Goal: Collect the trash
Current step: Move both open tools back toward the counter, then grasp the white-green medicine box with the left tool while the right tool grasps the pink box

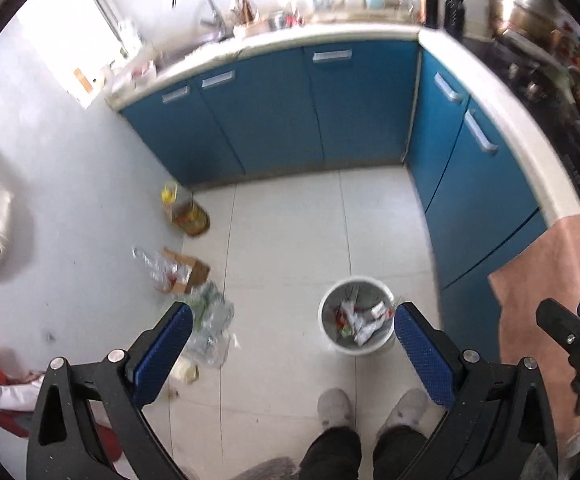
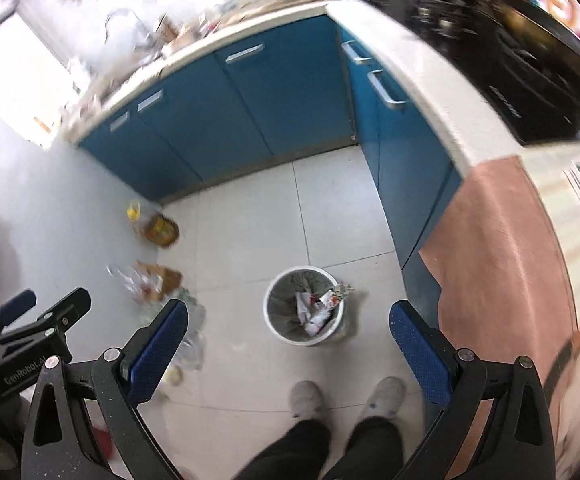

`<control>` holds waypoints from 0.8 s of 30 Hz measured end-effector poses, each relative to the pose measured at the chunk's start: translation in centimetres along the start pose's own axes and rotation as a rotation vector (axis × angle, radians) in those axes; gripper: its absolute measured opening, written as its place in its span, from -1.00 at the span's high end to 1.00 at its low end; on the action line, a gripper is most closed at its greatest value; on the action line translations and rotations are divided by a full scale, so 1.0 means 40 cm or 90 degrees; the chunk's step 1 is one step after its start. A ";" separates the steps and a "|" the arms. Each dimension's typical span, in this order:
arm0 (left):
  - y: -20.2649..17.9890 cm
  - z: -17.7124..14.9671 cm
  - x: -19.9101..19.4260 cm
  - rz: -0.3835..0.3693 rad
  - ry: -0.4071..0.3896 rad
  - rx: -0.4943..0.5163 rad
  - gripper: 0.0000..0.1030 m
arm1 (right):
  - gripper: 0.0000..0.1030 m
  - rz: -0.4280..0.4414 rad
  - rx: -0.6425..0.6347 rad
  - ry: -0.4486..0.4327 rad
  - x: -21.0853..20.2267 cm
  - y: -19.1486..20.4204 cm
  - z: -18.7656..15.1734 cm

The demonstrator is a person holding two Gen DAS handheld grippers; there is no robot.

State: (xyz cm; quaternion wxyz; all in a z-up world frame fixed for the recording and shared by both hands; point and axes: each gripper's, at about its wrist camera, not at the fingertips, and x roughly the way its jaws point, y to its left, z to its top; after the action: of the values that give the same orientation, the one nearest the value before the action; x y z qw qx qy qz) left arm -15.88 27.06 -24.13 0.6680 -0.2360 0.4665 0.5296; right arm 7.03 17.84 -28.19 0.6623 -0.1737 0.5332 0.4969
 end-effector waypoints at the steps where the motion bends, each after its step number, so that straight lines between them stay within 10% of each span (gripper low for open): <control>1: -0.012 0.011 -0.013 -0.008 -0.005 0.000 -1.00 | -0.98 0.002 0.025 -0.010 -0.028 -0.026 0.005; 7: -0.234 0.116 -0.070 -0.092 -0.012 0.035 -1.00 | -0.98 -0.030 0.186 -0.079 -0.183 -0.284 0.036; 13: -0.647 0.205 -0.140 -0.184 0.023 0.141 -1.00 | -0.98 -0.130 0.392 -0.146 -0.328 -0.689 0.041; 24: -1.301 0.221 0.003 -0.272 0.292 0.190 -0.98 | -0.98 -0.216 0.650 -0.180 -0.409 -1.245 -0.047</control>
State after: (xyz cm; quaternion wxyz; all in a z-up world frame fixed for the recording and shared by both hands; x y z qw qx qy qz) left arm 35.71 17.21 -29.53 0.6689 -0.3408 0.6166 0.2370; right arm 49.04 -13.51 -29.43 0.7981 0.1543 0.5769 0.0802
